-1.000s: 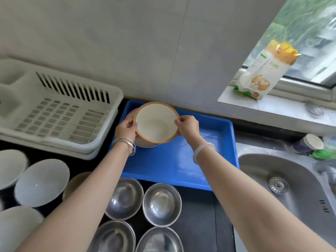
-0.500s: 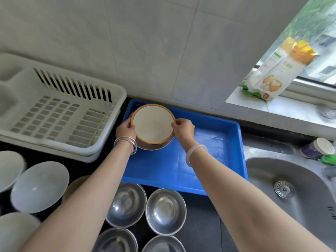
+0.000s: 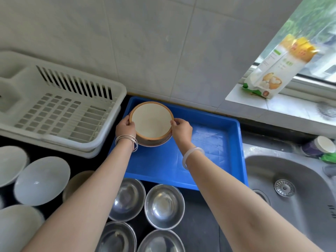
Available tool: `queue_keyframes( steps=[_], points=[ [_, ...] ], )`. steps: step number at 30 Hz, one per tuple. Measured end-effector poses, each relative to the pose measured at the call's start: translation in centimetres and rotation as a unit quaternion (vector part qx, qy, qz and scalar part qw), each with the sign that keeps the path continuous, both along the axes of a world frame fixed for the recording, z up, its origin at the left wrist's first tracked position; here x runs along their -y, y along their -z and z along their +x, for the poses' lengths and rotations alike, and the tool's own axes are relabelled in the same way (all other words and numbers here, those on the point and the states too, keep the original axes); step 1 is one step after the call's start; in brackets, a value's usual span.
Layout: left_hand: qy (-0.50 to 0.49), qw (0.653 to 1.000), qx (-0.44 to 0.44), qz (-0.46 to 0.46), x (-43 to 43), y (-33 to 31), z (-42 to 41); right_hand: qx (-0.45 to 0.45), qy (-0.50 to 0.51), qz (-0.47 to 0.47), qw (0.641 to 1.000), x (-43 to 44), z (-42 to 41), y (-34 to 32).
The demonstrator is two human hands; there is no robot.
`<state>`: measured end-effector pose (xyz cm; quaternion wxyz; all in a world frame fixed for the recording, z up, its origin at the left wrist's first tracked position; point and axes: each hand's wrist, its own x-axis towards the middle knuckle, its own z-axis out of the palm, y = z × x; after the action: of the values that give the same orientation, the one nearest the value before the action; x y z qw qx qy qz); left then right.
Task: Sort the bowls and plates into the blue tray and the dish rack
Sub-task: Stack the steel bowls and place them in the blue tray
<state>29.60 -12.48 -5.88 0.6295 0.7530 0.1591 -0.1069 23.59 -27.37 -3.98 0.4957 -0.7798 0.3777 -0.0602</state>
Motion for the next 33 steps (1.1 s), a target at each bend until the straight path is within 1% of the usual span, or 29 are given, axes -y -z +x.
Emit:
queue_keyframes(
  steps=[3,7,9,12,14,17,19,22,23,26,28,30,33],
  points=[
    [0.022,1.000,0.007,-0.014,-0.7,-0.3,-1.1,-0.005,-0.003,0.031,1.000,0.3,-0.9,-0.5],
    [0.038,0.999,-0.001,-0.016,-2.2,-0.9,-4.3,0.009,-0.022,0.032,0.999,0.6,-3.6,-1.4],
    [0.052,0.999,0.001,-0.008,-3.0,-1.2,-6.5,0.016,-0.027,0.037,0.999,0.7,-5.8,-1.6],
    [0.052,0.998,-0.011,-0.024,-4.1,-1.8,-10.6,0.026,-0.032,0.059,0.997,0.3,-9.8,-1.6],
    [0.060,0.998,-0.021,-0.019,-4.8,-2.1,-13.8,0.025,-0.036,0.073,0.996,-0.3,-12.7,-1.3],
    [0.095,0.994,-0.061,0.012,-6.1,-1.9,-18.7,-0.004,-0.043,0.084,0.996,-1.4,-17.1,-0.3],
    [0.130,0.987,-0.086,0.049,-6.8,-1.4,-21.4,-0.040,-0.043,0.069,0.996,-2.1,-20.1,0.8],
    [0.177,0.974,-0.093,0.109,-7.6,-0.7,-24.4,-0.100,-0.052,0.029,0.993,-3.1,-23.4,2.4],
    [0.187,0.970,-0.098,0.121,-7.7,-0.5,-25.1,-0.113,-0.056,0.036,0.991,-3.4,-24.0,2.7],
    [0.216,0.958,-0.125,0.140,-7.9,-0.1,-26.5,-0.126,-0.050,0.120,0.983,-4.2,-24.3,3.6],
    [0.241,0.949,-0.127,0.159,-7.9,0.2,-26.8,-0.119,-0.036,0.172,0.977,-4.6,-24.0,3.7],
    [0.270,0.937,-0.114,0.188,-7.9,0.5,-26.8,-0.107,-0.022,0.201,0.973,-4.7,-23.7,3.7],
    [0.299,0.921,-0.101,0.230,-7.8,0.6,-26.5,-0.097,-0.004,0.211,0.973,-4.3,-23.9,3.5]
  ],
)
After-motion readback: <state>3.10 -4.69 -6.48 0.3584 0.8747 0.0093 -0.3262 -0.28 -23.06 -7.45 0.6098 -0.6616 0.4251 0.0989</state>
